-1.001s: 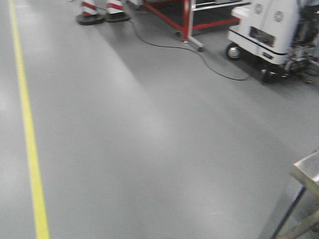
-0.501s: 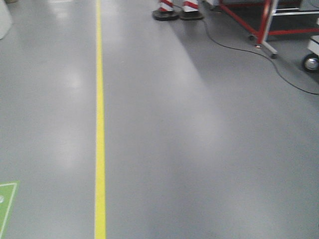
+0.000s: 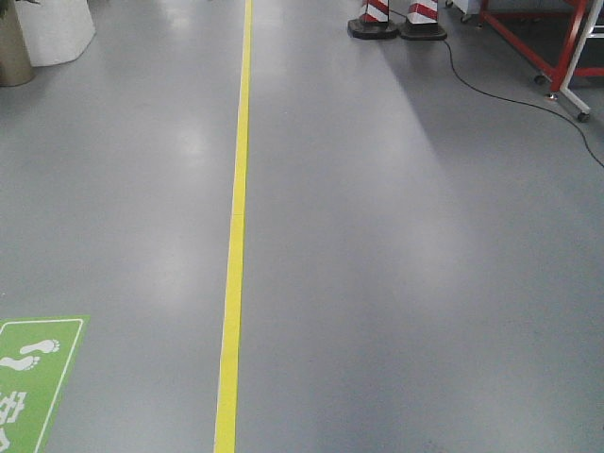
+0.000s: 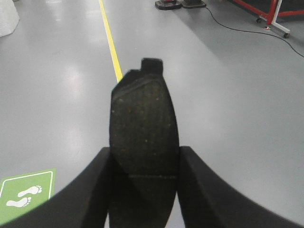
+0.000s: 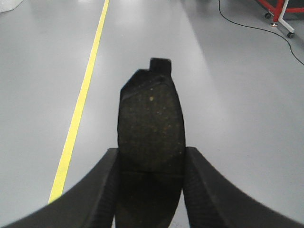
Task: Move and align brake pads A on conveyor
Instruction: 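Drive forward along the yellow floor line carrying both pads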
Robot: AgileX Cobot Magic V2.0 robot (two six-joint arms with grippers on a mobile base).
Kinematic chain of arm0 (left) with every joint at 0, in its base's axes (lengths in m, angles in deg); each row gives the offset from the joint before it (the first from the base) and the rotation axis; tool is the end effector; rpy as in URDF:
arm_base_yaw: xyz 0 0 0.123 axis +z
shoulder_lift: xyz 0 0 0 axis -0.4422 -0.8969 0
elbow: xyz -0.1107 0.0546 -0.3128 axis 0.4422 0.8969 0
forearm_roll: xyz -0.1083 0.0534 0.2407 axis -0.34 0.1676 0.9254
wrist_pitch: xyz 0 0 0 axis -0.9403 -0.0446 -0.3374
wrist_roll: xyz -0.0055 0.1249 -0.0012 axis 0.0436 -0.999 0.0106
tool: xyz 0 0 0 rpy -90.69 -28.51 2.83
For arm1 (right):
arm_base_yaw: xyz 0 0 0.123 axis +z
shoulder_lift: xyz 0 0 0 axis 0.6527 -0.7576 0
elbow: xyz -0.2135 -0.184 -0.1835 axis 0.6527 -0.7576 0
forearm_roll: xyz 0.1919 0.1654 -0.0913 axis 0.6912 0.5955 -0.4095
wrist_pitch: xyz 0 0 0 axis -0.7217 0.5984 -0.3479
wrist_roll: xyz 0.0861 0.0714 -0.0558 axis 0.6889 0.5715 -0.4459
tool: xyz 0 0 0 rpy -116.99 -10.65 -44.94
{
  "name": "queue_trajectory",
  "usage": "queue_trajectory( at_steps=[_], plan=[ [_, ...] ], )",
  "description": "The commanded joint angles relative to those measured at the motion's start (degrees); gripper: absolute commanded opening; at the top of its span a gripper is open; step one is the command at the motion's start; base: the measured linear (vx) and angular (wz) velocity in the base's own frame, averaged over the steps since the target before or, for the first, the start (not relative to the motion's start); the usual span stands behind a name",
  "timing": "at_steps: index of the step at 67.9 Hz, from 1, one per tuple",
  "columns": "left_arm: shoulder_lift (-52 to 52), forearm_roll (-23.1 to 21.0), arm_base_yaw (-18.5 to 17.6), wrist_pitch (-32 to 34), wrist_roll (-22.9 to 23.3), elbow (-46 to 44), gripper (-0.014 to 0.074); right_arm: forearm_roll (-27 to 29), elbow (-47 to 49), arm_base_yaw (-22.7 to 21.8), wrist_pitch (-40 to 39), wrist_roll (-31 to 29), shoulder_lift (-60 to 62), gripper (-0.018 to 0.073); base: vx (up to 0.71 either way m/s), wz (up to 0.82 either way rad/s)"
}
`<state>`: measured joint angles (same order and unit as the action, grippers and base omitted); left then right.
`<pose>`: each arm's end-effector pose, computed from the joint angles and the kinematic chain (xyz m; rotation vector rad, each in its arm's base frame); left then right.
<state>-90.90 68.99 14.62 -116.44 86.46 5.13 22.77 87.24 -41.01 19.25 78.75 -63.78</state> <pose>0.0589 -0.0040 0.3034 0.1467 1.9138 -0.0798 0.0951 -0.0001 0.2640 0.0035 1.9628 -0.0003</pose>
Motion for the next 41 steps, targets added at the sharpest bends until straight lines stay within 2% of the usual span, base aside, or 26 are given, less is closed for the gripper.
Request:
queue_trajectory(
  at_steps=[1, 25, 41],
  plan=[
    [-0.35, 0.19, -0.2, 5.32, -0.19, -1.65, -0.0006, -0.35, 1.87, -0.4, -5.17, -0.27, -0.13, -0.0004, 0.01, 0.03],
    [-0.35, 0.19, -0.2, 5.32, -0.19, -1.65, -0.0006, -0.35, 1.87, -0.4, -5.17, -0.27, -0.13, -0.0004, 0.06, 0.02],
    [-0.35, 0.19, -0.2, 5.32, -0.19, -1.65, -0.0006, -0.35, 1.87, -0.4, -5.17, -0.27, -0.13, -0.0004, 0.15, 0.17]
  ],
)
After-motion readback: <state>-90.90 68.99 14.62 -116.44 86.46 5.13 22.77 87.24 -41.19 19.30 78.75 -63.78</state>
